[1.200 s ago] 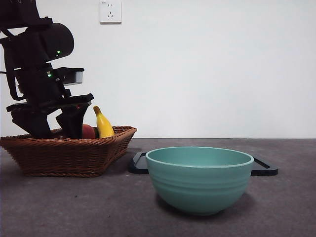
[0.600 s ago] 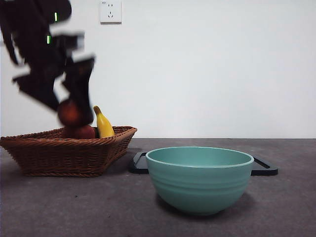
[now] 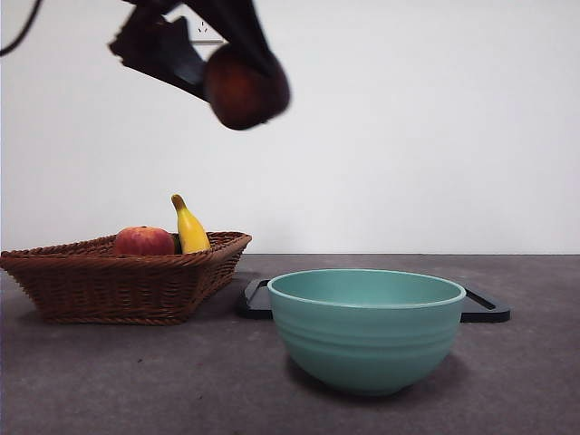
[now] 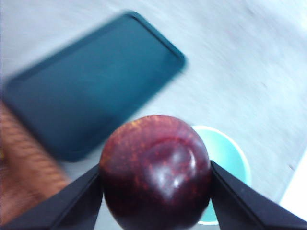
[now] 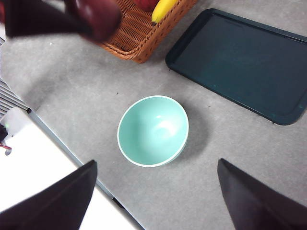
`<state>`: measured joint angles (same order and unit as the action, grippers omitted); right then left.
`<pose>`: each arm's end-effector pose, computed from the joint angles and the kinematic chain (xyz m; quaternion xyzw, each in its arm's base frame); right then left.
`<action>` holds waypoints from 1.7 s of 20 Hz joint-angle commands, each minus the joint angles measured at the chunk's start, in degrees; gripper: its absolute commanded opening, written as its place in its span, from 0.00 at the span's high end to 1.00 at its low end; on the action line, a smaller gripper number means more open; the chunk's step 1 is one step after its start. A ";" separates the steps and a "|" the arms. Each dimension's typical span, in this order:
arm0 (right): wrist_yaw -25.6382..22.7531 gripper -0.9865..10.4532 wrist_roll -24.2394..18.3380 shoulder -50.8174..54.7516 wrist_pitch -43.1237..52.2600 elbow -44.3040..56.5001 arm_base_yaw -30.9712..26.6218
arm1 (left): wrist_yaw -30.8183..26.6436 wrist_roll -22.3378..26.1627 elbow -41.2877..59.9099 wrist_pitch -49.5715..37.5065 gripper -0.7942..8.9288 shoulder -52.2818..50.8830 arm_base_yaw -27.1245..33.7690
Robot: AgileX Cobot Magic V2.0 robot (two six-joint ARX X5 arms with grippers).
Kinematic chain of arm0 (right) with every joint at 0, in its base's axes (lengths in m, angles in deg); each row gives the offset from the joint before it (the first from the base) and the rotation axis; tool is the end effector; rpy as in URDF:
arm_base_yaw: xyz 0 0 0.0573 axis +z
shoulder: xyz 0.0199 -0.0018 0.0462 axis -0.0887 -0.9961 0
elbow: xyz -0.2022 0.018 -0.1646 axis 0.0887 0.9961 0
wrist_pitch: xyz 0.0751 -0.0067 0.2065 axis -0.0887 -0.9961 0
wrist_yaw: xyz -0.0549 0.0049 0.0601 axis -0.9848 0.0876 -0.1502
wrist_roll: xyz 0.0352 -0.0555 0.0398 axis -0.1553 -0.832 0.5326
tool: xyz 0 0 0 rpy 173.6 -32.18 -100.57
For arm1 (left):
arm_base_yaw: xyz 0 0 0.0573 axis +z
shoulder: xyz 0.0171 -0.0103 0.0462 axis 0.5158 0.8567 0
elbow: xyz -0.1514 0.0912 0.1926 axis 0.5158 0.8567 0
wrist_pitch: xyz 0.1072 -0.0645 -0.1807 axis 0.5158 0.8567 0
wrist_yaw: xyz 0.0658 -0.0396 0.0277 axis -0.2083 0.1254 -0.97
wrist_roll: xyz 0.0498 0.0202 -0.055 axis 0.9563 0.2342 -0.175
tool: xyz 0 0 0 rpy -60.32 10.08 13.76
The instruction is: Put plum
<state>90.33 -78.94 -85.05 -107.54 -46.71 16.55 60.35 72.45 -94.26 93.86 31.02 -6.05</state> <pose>0.0981 0.0542 0.3188 0.0334 0.3764 0.3647 0.8510 0.2095 -0.1803 0.3005 0.0846 0.3657 -0.4237 0.8244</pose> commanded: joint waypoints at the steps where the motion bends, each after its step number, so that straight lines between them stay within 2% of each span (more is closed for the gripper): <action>1: 0.02 0.56 0.46 -0.35 0.37 -1.01 0.20 | 0.04 0.20 -1.16 -0.76 0.64 3.10 -3.58; 11: 0.04 0.56 0.46 -0.35 0.35 -1.01 0.20 | -0.04 1.42 -1.16 -4.98 0.64 17.55 -13.94; 15: 0.04 0.56 0.46 -0.35 0.35 -1.01 0.20 | -0.77 2.99 -1.16 -5.16 0.64 22.34 -15.17; 18: 0.04 0.56 0.46 -0.35 0.35 -1.01 0.20 | -4.81 4.74 -1.16 -5.18 0.64 24.70 -16.09; 25: 0.02 0.56 0.46 -0.35 0.35 -1.01 0.20 | -7.43 6.32 -1.16 -6.67 0.63 25.92 -16.85; 26: 0.04 0.56 0.44 -0.35 0.35 -1.01 0.20 | -7.43 6.29 -1.16 -6.64 0.61 25.92 -16.92; 29: 0.04 0.56 0.44 -0.35 0.35 -1.01 0.20 | -7.43 6.25 -1.16 -6.64 0.49 25.92 -17.05; 34: 0.02 0.56 0.44 -0.35 0.35 -1.01 0.20 | -7.43 5.95 -1.18 -6.51 0.48 25.90 -17.09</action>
<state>90.33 -78.94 -85.07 -107.56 -46.71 16.55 53.00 78.24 -94.26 87.50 55.67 -22.49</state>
